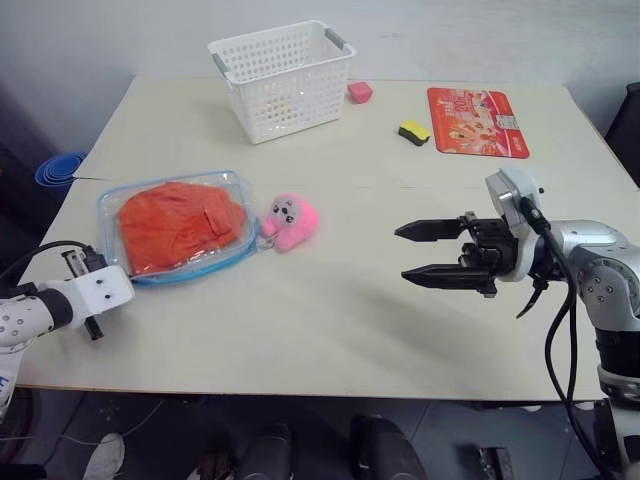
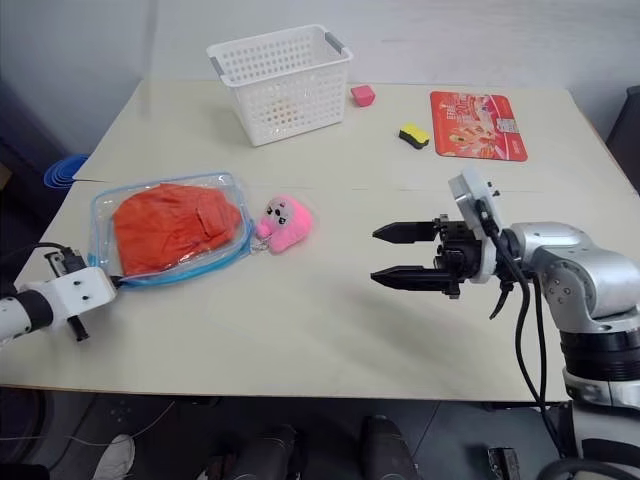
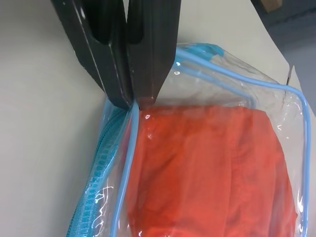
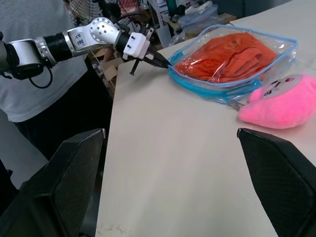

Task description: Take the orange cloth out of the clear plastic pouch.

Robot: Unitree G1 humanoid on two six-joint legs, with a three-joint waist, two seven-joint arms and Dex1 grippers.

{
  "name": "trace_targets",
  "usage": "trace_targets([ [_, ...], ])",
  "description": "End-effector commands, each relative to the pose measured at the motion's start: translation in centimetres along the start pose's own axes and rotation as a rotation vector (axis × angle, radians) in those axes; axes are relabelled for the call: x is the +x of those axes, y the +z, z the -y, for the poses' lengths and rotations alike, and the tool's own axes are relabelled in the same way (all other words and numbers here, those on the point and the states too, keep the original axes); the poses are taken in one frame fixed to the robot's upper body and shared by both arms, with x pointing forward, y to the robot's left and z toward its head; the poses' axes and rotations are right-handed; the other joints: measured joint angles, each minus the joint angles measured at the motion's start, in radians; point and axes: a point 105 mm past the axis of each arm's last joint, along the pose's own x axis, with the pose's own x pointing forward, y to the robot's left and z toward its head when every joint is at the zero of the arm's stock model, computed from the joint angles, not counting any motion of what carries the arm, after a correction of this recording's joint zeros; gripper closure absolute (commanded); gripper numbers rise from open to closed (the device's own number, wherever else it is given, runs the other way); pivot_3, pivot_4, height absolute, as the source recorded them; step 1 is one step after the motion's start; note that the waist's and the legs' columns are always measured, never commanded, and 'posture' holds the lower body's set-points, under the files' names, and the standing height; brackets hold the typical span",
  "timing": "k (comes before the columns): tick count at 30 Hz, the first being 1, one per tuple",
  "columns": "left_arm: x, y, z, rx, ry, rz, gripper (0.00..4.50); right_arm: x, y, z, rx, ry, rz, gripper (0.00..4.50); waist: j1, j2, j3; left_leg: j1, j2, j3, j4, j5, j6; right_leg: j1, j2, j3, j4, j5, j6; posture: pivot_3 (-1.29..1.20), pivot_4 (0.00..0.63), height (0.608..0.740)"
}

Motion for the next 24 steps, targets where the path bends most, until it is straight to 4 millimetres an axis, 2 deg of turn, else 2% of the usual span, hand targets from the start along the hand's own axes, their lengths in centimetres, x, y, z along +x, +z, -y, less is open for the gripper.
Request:
trace_targets([
  [1,0.2,0.9,-1.0,0.048,0.037,0.04,4.48,-0.5,1.0,-0.7,-0.048,-0.004,0.012,0.0,0.0,0.0,0.0,0.0,0.0,0.0,0.0,0.0,0.0,0.0,0.0,0.0,0.0,0.0,0.0,0.0,0.15,0.74],
  [5,1.0,3.2,-0.9,0.148,0.029,0.139,4.48,-0.8,0.9,-0.9,-0.046,-0.016,0.01,0.0,0.0,0.0,0.0,0.0,0.0,0.0,0.0,0.0,0.0,0.0,0.0,0.0,0.0,0.0,0.0,0.0,0.15,0.74],
  [10,2.4,8.6,0.5,0.346,-0.027,0.359,4.48,-1.1,0.6,-1.0,-0.037,-0.035,0.006,0.0,0.006,0.0,0.0,0.0,-0.001,0.0,0.001,0.0,0.0,0.0,0.0,-0.001,0.0,0.0,0.001,0.0,0.15,0.74],
  [14,2.8,12.1,1.2,0.462,-0.047,0.519,4.48,-1.7,0.3,-1.2,-0.027,-0.058,-0.008,0.0,0.006,0.0,0.0,0.0,-0.001,0.0,0.002,0.0,0.0,0.001,0.0,-0.001,0.0,0.001,0.001,0.0,0.15,0.74],
  [20,3.3,15.6,2.0,0.559,-0.086,0.67,4.48,-3.0,-0.1,-1.3,-0.017,-0.128,-0.013,0.0,0.007,0.0,0.0,-0.001,-0.001,0.0,0.008,0.0,0.0,0.001,0.001,-0.001,0.005,0.001,0.001,0.0,0.15,0.74],
  [24,4.1,18.4,3.4,0.646,-0.122,0.787,4.48,-3.5,-0.4,-1.5,-0.012,-0.155,-0.016,0.0,0.01,0.0,0.0,-0.002,-0.001,0.0,0.014,0.0,0.001,0.001,0.001,-0.001,0.008,0.001,0.002,0.0,0.15,0.74],
])
